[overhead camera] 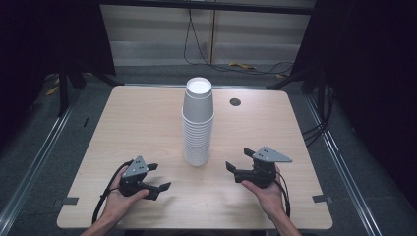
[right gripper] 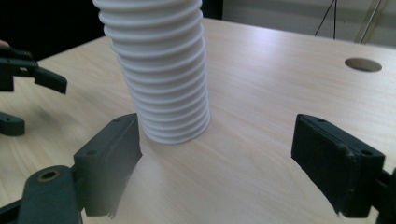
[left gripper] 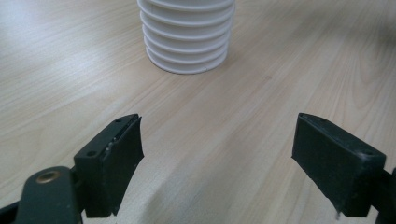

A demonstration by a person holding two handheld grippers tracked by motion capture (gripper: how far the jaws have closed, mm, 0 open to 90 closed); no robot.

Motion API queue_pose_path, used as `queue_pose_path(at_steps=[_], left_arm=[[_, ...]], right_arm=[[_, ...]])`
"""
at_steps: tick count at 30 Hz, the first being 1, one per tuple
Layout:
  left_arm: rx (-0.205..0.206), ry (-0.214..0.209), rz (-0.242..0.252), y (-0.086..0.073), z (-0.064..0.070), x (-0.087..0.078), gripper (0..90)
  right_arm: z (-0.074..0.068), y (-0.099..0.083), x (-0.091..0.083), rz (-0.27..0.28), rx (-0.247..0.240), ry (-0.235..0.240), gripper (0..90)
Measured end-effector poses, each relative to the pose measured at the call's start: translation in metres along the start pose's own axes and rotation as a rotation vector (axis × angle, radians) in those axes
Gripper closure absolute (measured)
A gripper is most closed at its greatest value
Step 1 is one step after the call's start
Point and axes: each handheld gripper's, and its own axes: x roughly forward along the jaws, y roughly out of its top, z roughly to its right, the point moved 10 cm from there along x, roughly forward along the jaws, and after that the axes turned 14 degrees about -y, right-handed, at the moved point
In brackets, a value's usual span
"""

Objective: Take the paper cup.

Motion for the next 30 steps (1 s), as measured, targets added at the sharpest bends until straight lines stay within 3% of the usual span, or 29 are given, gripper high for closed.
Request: queue_pose_path(at_steps=[9,15,24,30], left_arm=[[0.008,0.001,-0.008,-0.001,0.0,0.001,16.0],[0.008,0.001,-0.005,-0.001,0.0,0.001,16.0],[0.037,0.008,-0.008,-0.002,0.005,-0.002,16.0],[0.027,0.009,-0.007,-0.002,0.004,-0.002,16.0]], right_arm=[[-0.006,0.018,-0.002,0.014,-0.023,0.015,15.3],[-0.017,0.032,0.005,0.024,-0.06,0.044,17.1],[-0.028,0.054,0.003,0.039,-0.063,0.091,17.2],[-0.028,0.07,0.001,0.056,-0.068,0.108,19.1]])
